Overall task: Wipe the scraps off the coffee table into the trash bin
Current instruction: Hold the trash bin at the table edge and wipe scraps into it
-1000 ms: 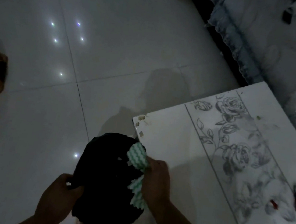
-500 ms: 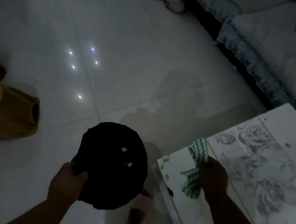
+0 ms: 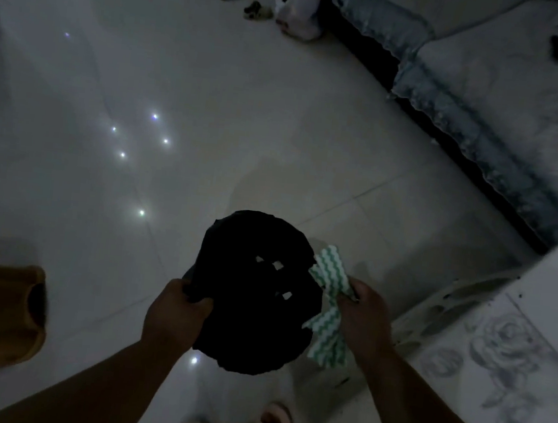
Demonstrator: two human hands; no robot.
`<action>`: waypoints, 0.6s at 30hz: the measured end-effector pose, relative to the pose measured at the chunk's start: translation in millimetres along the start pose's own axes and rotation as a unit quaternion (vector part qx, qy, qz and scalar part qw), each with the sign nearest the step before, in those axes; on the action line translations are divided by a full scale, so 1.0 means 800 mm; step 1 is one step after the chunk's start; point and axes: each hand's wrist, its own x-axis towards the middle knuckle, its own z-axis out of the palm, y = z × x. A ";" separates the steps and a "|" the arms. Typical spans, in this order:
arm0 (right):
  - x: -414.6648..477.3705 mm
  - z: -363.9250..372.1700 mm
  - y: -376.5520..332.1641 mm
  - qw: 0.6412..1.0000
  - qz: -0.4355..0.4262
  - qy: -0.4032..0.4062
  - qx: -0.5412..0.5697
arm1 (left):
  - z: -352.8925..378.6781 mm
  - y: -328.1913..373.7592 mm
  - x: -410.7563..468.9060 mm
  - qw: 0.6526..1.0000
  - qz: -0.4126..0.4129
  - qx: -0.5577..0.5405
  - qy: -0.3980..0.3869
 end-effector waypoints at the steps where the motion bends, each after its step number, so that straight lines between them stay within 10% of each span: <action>1: 0.012 -0.007 -0.008 1.000 0.011 0.000 0.010 | 0.004 0.017 0.013 1.000 0.005 0.009 -0.008; 18: 0.188 -0.165 -0.039 0.940 0.160 0.274 0.126 | 0.169 0.361 0.232 0.936 0.227 0.141 -0.231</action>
